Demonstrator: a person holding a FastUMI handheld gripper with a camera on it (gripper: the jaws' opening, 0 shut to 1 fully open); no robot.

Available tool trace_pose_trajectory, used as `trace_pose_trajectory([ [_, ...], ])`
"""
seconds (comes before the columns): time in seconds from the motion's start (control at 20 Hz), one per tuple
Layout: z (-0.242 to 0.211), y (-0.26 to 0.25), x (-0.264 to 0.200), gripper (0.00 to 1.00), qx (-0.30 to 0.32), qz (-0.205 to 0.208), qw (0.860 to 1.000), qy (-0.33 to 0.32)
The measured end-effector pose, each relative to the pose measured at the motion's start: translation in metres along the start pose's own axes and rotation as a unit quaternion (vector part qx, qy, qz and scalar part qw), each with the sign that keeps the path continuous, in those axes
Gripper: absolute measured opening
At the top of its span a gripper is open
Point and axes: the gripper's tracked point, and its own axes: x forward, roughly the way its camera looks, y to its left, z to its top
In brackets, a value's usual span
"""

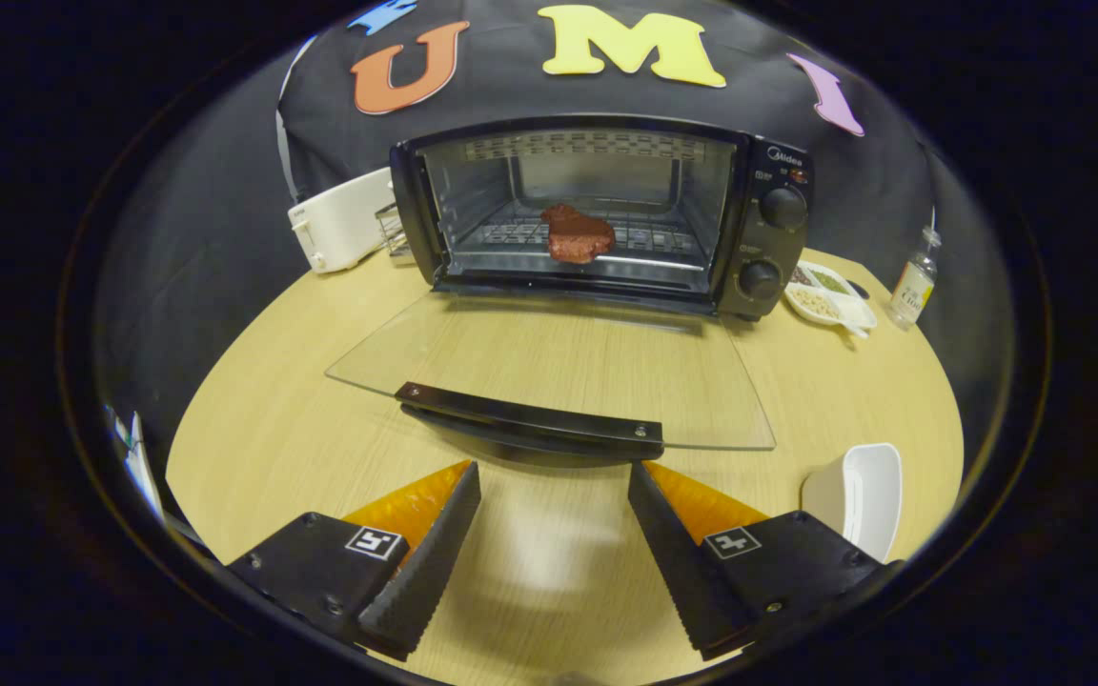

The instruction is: Open the toaster oven, put the food inside, and close the toaster oven door.

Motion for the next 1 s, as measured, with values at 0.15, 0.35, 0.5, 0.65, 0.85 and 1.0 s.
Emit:
trace_pose_trajectory([
  [0.15,0.018,-0.001,-0.01,1.0,-0.003,-0.003,1.0,-0.013],
  [0.35,0.048,-0.009,-0.02,1.0,0.002,0.003,1.0,-0.031],
  [0.5,0.075,-0.009,-0.027,1.0,0.008,0.01,0.999,-0.043],
  [0.65,0.106,-0.011,-0.03,1.0,0.008,0.013,0.998,-0.058],
  [0.85,0.147,-0.013,-0.029,1.0,0.002,0.013,0.997,-0.081],
  [1.0,0.166,-0.014,-0.034,1.0,-0.001,0.017,0.995,-0.099],
])
